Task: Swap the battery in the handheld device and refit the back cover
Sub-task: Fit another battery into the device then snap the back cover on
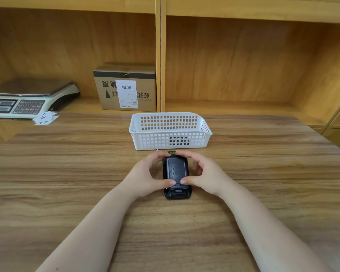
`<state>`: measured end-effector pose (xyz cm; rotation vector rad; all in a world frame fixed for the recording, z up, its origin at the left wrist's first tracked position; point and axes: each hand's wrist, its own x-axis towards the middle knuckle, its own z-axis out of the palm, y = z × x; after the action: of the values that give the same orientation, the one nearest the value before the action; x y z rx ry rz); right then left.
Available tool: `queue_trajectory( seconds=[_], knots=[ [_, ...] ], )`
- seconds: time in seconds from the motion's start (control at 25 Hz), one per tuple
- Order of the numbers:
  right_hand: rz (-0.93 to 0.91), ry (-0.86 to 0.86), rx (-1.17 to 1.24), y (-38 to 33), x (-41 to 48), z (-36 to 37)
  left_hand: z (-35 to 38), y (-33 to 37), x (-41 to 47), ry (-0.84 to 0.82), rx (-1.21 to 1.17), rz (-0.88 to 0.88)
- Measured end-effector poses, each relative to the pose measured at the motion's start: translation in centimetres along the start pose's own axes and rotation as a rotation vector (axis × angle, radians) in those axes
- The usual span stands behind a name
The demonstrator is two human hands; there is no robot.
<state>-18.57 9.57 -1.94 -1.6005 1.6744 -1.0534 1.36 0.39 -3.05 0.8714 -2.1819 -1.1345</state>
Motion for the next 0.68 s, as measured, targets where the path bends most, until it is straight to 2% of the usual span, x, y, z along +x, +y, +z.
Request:
queue_trajectory(
  seconds=[0.36,0.68],
  knots=[
    [0.017,-0.023,0.012,0.7,0.1,0.0,-0.3,-0.3,0.2,-0.031,0.077,-0.016],
    [0.048,-0.123,-0.032,1.7,0.2,-0.3,-0.4,-0.5,-0.2,-0.125,0.207,-0.084]
  ],
)
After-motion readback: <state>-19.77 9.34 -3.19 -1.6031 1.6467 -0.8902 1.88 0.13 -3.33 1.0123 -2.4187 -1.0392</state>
